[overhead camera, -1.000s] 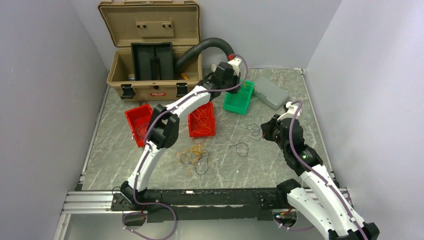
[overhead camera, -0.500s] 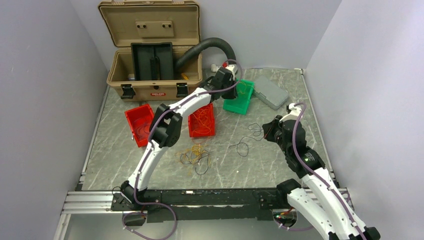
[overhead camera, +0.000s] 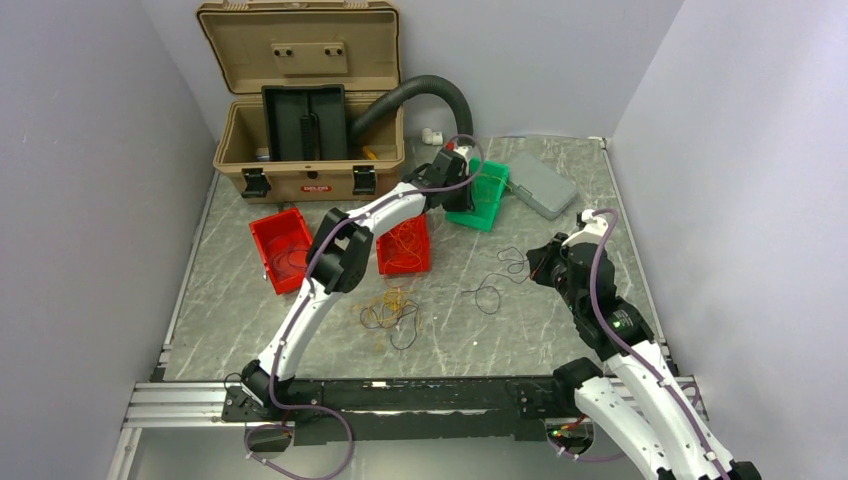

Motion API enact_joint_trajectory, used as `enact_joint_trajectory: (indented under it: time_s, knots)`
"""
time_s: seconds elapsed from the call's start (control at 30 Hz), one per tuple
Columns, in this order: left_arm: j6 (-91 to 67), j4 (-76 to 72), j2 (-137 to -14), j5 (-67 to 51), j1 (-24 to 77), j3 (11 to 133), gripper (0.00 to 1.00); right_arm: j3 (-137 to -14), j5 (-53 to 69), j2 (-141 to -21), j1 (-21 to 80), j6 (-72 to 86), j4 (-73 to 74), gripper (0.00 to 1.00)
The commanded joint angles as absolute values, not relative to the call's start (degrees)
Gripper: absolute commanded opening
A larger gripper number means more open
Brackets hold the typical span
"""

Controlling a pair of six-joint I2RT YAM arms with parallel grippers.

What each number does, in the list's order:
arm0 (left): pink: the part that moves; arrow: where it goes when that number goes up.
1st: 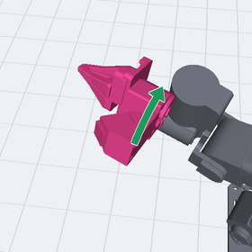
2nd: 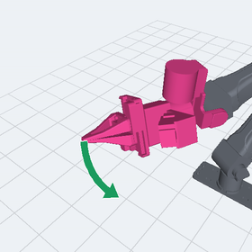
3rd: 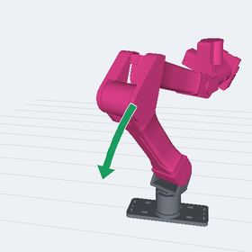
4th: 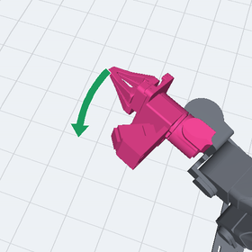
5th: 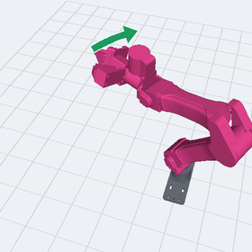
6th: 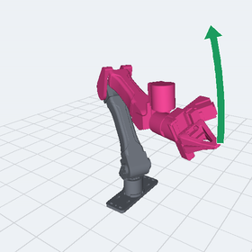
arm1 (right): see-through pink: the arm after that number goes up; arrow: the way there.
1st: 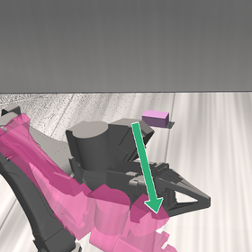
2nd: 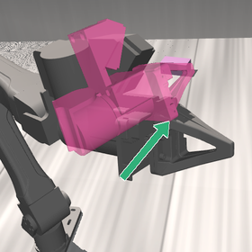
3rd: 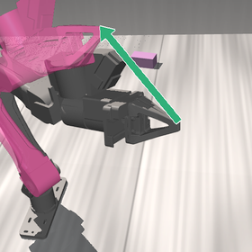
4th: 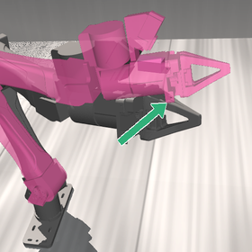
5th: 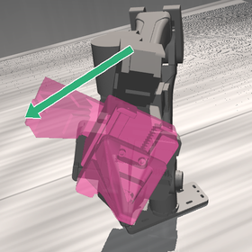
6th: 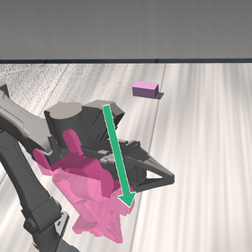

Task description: Untangle the cables

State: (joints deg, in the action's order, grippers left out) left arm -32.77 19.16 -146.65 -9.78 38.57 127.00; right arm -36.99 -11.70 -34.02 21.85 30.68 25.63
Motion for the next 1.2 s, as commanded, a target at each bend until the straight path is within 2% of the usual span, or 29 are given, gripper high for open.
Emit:
enact_joint_trajectory:
  time_s: [0.0, 0.23, 0.3, 0.33, 0.5, 0.57, 0.63, 0.8, 0.93, 1.07, 1.17]
  knots:
    - [-29.65, 20.76, -142.11, -8.18, 39.14, 127.78, 0.00, -38.86, -12.60, -33.91, 21.97, 30.94, 25.69, 0.00]
    - [-27.09, 24.31, -134.27, -4.25, 40.07, 116.80, 0.02, -39.33, -12.26, -32.94, 21.96, 31.83, 26.43, 0.00]
    - [-26.25, 23.16, -132.21, -4.27, 40.19, 113.70, 0.06, -39.38, -12.01, -32.56, 21.97, 32.06, 26.62, 0.00]
    - [-25.87, 23.70, -131.62, -4.08, 40.31, 113.65, 0.10, -39.38, -11.85, -32.45, 21.96, 32.22, 26.82, 0.00]
    - [-24.06, 24.35, -128.60, -5.73, 40.58, 114.36, 0.50, -39.82, -11.54, -31.75, 21.97, 33.10, 28.15, 0.00]
    - [-23.41, 24.29, -127.17, -5.93, 40.59, 114.83, 0.61, -39.85, -11.59, -31.67, 21.95, 33.30, 28.69, 0.00]
    - [-22.53, 25.58, -126.40, -5.05, 40.66, 116.44, 0.68, -40.20, -11.81, -32.05, 21.97, 33.39, 29.48, 0.00]
    - [-20.81, 28.83, -122.06, -5.46, 40.61, 116.40, 0.75, -40.27, -11.37, -32.45, 21.96, 33.24, 30.63, 0.00]
    - [-19.60, 26.72, -110.45, -5.46, 40.83, 105.42, 0.81, -39.57, -6.84, -32.87, 22.02, 32.52, 29.78, 0.00]
    - [-19.91, 22.84, -95.48, -3.80, 41.42, 85.77, 0.88, -40.16, 0.98, -36.55, 22.05, 31.90, 29.34, 0.00]
    - [-21.13, 17.92, -83.88, -4.30, 42.65, 70.88, 0.99, -40.07, 5.68, -38.32, 22.05, 31.47, 27.95, 0.00]
